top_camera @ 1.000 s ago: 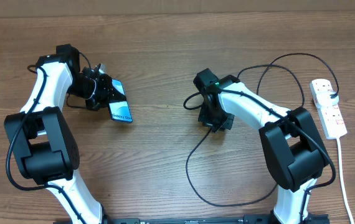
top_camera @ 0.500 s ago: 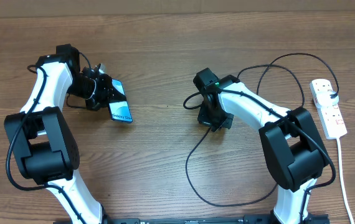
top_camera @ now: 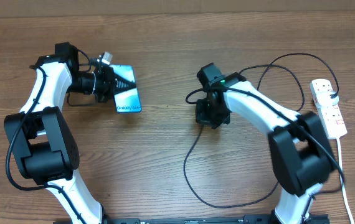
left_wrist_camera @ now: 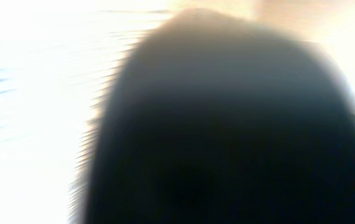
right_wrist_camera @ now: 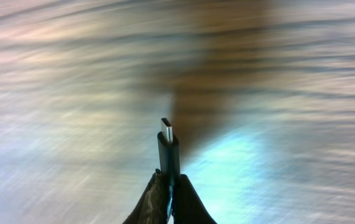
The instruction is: Plug charger to phone and switch on socket
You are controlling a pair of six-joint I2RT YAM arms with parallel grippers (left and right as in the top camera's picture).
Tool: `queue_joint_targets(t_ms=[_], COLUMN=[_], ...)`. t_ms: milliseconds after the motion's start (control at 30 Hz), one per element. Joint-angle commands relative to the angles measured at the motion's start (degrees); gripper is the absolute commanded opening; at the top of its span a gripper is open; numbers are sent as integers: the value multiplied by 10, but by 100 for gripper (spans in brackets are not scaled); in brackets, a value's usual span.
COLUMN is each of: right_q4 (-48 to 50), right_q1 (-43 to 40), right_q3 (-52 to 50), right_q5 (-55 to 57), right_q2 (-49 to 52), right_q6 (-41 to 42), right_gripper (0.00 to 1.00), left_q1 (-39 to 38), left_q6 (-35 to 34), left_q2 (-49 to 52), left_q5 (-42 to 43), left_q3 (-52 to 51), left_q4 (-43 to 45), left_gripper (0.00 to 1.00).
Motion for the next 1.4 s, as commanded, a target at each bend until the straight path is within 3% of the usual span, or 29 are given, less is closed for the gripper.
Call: queue_joint_targets(t_ms=[0,167,400,567,933,1367], right_q4=[6,6,6,9,89,156], right_q1=[-1,-1,-1,0,10,71], right_q3=[5,5,-3,-6,-6,-6], right_q5=[-190,-350,-498,-532,-548,-548], right_q2=[-96,-138,-140,-139,-139,-139], right_q6=[-143,-215,-275,-275,-151,-83], right_gripper=[4,4,4,4,4,4], left_q1=[7,5,5,5,5,-20], left_q6=[76,104,146,175,159,148], left_q2=[-14,-14,-16,-24,-50,-69], left_q5=[223,309,309,308,308,309], left_q3=[6,6,6,7,7,7], left_q4=[6,2,-74,-136,-170,-199], left_gripper=[4,4,4,5,4,4])
